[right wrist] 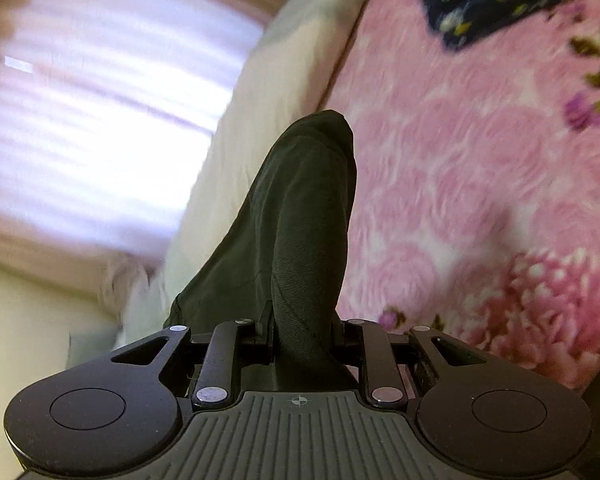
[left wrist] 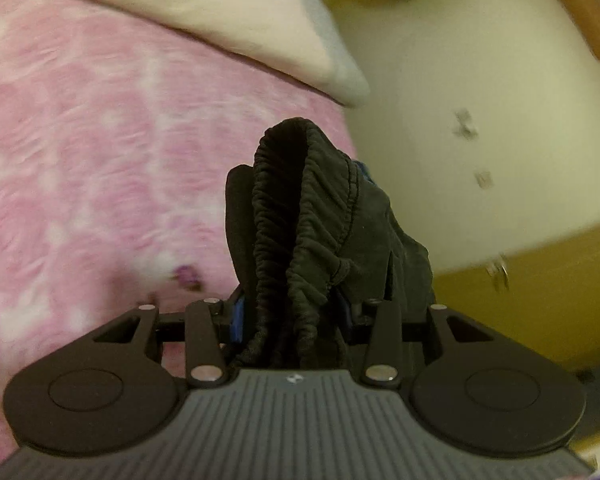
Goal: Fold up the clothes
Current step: 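Carry the black trousers with both tools toward the folded navy garment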
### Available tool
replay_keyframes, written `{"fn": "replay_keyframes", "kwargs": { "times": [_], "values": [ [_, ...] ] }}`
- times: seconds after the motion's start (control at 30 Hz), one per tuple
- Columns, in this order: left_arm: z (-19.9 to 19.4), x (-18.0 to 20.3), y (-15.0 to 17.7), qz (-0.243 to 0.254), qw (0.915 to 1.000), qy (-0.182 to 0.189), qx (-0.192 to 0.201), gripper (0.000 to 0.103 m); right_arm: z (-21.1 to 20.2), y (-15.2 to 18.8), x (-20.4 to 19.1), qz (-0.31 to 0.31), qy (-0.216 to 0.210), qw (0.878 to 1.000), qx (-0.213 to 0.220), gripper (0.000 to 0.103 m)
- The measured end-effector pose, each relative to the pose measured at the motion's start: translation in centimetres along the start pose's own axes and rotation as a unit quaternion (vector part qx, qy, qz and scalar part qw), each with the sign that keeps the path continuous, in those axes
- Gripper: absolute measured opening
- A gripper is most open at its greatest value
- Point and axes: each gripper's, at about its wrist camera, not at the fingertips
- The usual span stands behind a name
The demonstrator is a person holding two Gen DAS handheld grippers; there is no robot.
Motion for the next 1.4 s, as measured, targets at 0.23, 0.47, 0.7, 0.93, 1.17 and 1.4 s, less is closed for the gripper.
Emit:
{"fn": "replay_keyframes", "kwargs": {
  "times": [0.23,0.47,0.7,0.93,1.17,1.4],
  "values": [
    [2.5,5.9,-2.4,0.051,0.9964,0.051,-0.044,0.037,-6.8,-1.1,-2.6,0.031,0.028,0.992,0.120,0.021],
    [6.5,10.4,-4.0,0.077,0.9917,0.071,-0.075,0.037,-11.4,-3.0,-2.2,0.044,0.040,0.983,0.171,0.021],
    [11.5,13.7,-5.3,0.089,0.9898,0.075,-0.082,0.037,-14.3,-6.5,-0.3,0.052,0.039,0.979,0.194,0.021],
    [20.9,16.6,-7.5,0.090,0.9896,0.072,-0.086,0.037,-14.8,-14.4,4.0,0.057,0.042,0.978,0.195,0.021],
    [35.1,19.4,-10.1,0.082,0.9909,0.057,-0.090,0.037,-13.3,-26.3,11.9,0.063,0.044,0.979,0.189,0.021],
    [47.1,21.3,-13.4,0.085,0.9922,0.041,-0.081,0.037,-11.2,-37.2,18.5,0.068,0.042,0.979,0.187,0.021]
  ]
}}
Point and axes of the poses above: each gripper's, at about its wrist camera, not at the fingertips, and z roughly the way its jaws point, x to its right, y to its underside, and after that the axes turned 3 degrees about y, right-handed
